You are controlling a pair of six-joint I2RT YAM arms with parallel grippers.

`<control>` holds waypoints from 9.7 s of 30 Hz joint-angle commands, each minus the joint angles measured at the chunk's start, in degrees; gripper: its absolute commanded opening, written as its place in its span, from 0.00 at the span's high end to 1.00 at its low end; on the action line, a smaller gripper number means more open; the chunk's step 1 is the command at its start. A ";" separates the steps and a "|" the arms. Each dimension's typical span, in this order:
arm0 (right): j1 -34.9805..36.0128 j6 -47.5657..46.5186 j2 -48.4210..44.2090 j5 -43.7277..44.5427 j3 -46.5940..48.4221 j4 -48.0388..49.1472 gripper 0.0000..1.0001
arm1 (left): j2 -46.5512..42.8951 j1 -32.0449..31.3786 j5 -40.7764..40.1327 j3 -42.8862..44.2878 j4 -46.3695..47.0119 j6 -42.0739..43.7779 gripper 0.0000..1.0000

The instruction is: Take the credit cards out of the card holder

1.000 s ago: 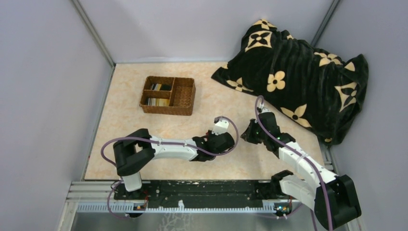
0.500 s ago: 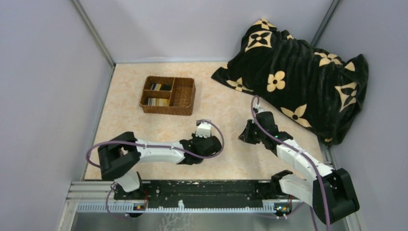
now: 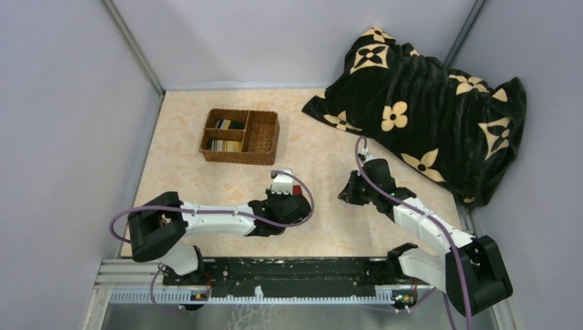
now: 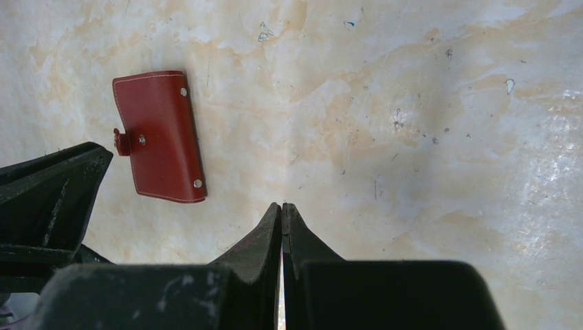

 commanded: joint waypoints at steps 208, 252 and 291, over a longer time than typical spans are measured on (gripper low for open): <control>33.40 -7.30 38.93 32.52 49.88 -27.48 0.33 | -17.18 3.42 3.25 -23.00 14.38 -3.88 0.76; 72.58 -1.67 33.54 55.73 18.04 15.43 1.00 | -29.24 41.22 50.76 -17.12 13.13 1.04 0.54; 48.03 -11.77 20.25 44.87 19.84 4.03 0.61 | -44.95 42.18 56.20 -22.85 11.75 -0.04 0.54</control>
